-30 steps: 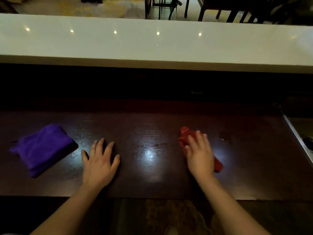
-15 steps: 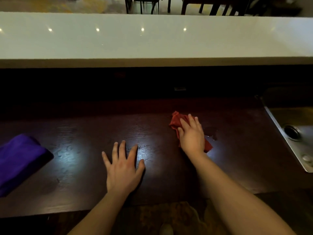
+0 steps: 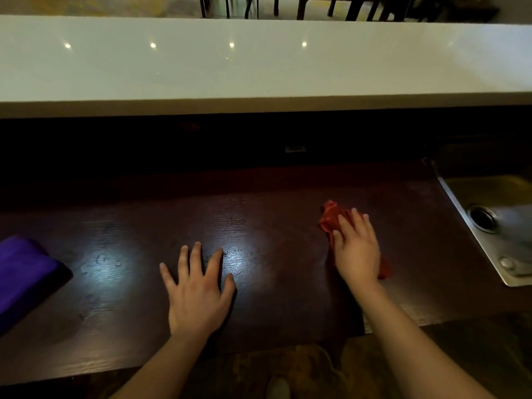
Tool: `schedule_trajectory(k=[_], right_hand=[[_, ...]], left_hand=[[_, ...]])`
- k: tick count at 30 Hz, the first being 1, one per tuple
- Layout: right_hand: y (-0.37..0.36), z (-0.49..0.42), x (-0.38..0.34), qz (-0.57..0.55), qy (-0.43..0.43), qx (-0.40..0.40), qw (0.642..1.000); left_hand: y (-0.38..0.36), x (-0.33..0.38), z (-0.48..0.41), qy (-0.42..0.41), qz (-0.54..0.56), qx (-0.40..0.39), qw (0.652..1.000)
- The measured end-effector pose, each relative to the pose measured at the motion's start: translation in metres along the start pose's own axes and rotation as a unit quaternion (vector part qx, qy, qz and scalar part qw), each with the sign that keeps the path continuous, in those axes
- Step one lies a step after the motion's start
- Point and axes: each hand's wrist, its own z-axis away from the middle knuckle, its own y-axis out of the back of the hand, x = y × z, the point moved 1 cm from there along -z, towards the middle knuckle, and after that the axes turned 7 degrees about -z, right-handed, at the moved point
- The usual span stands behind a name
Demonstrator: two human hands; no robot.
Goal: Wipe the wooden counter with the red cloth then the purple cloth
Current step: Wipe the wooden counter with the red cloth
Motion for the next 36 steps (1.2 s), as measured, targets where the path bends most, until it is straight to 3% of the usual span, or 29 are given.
schedule_trajectory(k=[7, 9, 13, 15, 18, 22, 26, 28, 33, 36], right_hand=[[-0.017, 0.076, -0.024, -0.019, 0.251, -0.115, 0.961], [-0.006, 0.063, -0.002, -0.018, 0.226, -0.088, 0.97], [0.013, 0.008, 0.036, -0.004, 0.041, 0.0, 0.999], [0.013, -0.015, 0.037, 0.001, -0.004, 0.019, 1.0], [0.001, -0.029, 0.009, -0.019, 0.027, -0.005, 0.999], [-0.025, 0.014, -0.033, -0.047, 0.176, -0.085, 0.98], [-0.019, 0.04, -0.013, -0.022, 0.256, -0.127, 0.958], [-0.008, 0.025, 0.013, -0.02, 0.213, -0.089, 0.973], [0.011, -0.034, 0.032, -0.007, 0.009, 0.001, 1.0], [-0.004, -0.033, -0.005, -0.02, 0.041, -0.015, 0.999]], left_hand=[[0.005, 0.001, 0.0, 0.0, 0.007, 0.009, 1.0], [0.005, 0.001, 0.0, 0.003, 0.008, 0.008, 1.0], [0.005, 0.002, 0.001, 0.006, 0.003, 0.002, 1.0], [0.005, 0.002, 0.001, 0.009, 0.004, 0.001, 1.0], [0.004, 0.002, 0.001, 0.014, 0.006, 0.0, 1.0], [0.004, 0.001, 0.0, 0.013, 0.014, 0.006, 1.0], [0.006, 0.001, 0.001, 0.012, 0.015, 0.005, 1.0], [0.006, 0.001, 0.0, 0.01, 0.012, 0.002, 1.0], [0.005, 0.001, 0.0, 0.013, 0.01, 0.001, 1.0], [0.004, 0.001, -0.001, 0.011, 0.005, 0.003, 1.0]])
